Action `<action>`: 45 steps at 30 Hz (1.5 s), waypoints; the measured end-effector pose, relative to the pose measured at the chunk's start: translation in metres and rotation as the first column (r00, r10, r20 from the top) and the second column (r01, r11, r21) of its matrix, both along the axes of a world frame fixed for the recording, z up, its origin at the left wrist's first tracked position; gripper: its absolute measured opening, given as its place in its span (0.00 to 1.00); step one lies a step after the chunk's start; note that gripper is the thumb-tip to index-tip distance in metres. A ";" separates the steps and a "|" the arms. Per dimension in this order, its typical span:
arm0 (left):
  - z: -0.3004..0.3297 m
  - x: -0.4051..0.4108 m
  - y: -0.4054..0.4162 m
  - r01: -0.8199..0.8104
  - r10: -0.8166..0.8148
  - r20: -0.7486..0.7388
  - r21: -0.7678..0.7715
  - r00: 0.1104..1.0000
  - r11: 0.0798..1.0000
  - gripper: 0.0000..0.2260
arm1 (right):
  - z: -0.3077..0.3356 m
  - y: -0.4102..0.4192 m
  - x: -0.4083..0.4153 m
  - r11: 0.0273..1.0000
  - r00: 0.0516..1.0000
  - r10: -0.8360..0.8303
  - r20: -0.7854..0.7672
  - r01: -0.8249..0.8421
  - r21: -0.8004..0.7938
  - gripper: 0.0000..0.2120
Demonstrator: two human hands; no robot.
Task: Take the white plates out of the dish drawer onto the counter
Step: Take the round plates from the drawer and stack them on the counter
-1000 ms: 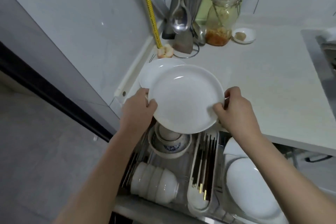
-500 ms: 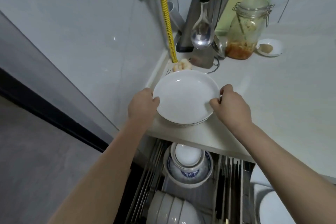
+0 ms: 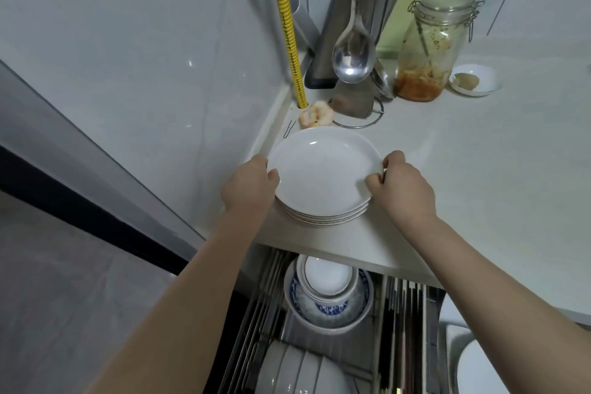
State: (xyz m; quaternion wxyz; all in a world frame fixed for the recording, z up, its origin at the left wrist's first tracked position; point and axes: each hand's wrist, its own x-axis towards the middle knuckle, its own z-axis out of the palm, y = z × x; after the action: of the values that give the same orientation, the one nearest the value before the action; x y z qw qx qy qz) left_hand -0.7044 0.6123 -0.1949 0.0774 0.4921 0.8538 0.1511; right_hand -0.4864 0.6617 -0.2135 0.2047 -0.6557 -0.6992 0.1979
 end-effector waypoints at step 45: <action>-0.220 0.326 -0.179 0.619 -0.637 0.119 -0.425 0.761 0.660 0.17 | -0.176 -0.247 0.320 0.798 0.921 -0.066 0.385 0.280 -0.533 0.16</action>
State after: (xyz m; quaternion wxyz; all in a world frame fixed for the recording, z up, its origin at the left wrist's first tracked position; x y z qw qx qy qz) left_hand -0.3783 0.4331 -0.4151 0.2163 0.7283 0.6437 -0.0915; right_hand -0.1660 0.4146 -0.3896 -0.1132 -0.7729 -0.5667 0.2622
